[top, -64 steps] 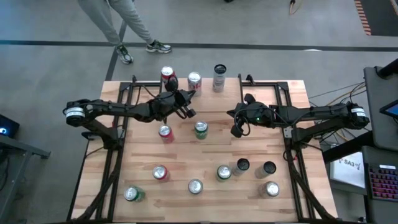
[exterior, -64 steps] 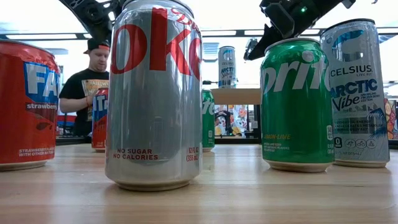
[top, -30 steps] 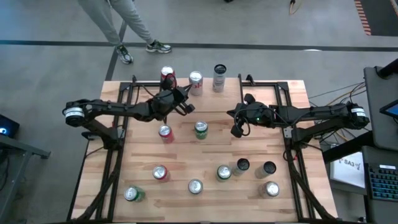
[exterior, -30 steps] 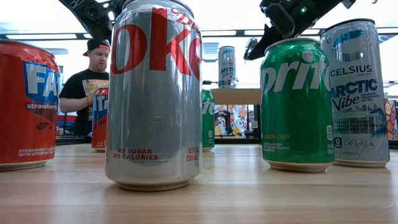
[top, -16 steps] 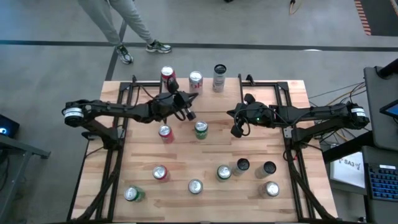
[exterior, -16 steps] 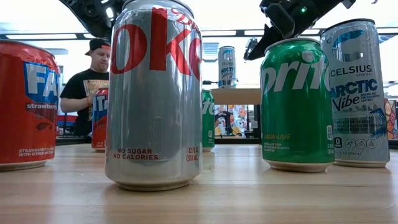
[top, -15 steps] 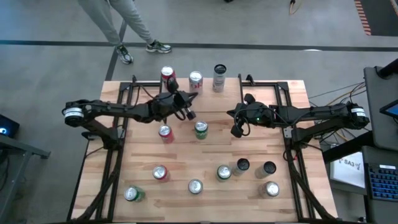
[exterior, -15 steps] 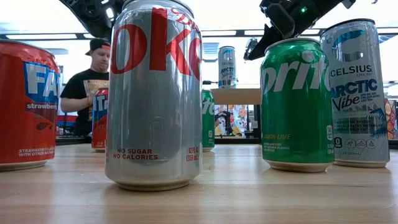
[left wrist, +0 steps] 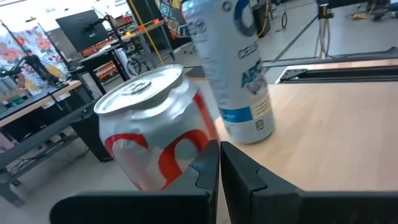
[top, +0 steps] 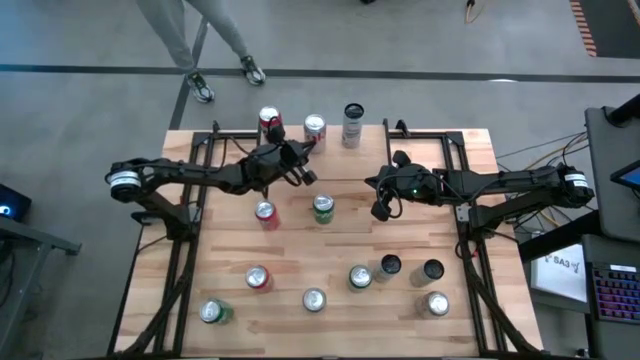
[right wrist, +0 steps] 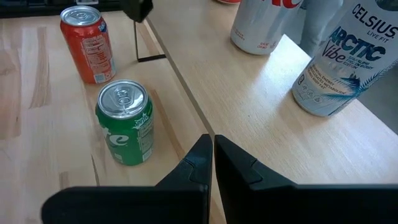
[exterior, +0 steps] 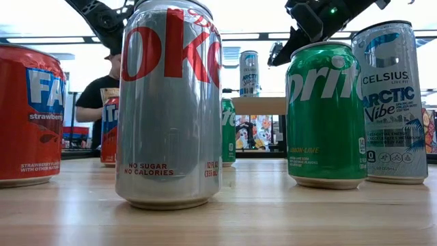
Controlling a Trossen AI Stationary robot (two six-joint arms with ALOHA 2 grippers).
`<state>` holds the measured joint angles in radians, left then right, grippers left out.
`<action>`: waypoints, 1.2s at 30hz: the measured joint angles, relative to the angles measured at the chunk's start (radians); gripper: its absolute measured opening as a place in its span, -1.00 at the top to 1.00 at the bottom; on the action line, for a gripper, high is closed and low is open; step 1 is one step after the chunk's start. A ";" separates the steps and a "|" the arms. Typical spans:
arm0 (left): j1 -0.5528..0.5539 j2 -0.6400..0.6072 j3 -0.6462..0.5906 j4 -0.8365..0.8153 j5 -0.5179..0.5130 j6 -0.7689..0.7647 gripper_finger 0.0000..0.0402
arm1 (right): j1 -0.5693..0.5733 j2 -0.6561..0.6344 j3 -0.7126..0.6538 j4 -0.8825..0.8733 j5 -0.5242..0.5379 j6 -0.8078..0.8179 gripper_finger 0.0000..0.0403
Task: Place canned beverage on shelf
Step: Put the silver soda can on the shelf
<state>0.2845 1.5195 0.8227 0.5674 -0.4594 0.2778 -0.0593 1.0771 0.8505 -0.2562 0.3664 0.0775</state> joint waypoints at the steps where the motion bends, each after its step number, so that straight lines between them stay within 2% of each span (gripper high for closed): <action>1: 0.002 0.004 0.000 0.003 -0.003 -0.003 1.00 | 0.000 0.000 0.000 0.000 0.000 0.001 0.95; 8: 0.003 0.001 0.000 -0.002 -0.013 -0.003 1.00 | 0.000 0.000 0.000 0.000 0.000 0.001 0.95; 16: -0.004 -0.065 0.000 -0.151 -0.074 0.090 1.00 | 0.000 0.000 0.000 0.000 -0.001 -0.004 0.95; 21: 0.006 -0.066 0.000 -0.154 -0.100 0.122 1.00 | 0.000 0.000 0.000 0.000 -0.001 -0.010 0.96; 36: 0.037 -0.032 0.000 -0.071 -0.085 0.098 1.00 | 0.000 0.000 0.000 0.000 -0.001 -0.010 0.96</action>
<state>0.3213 1.4877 0.8227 0.4962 -0.5445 0.3756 -0.0593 1.0771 0.8505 -0.2563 0.3659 0.0673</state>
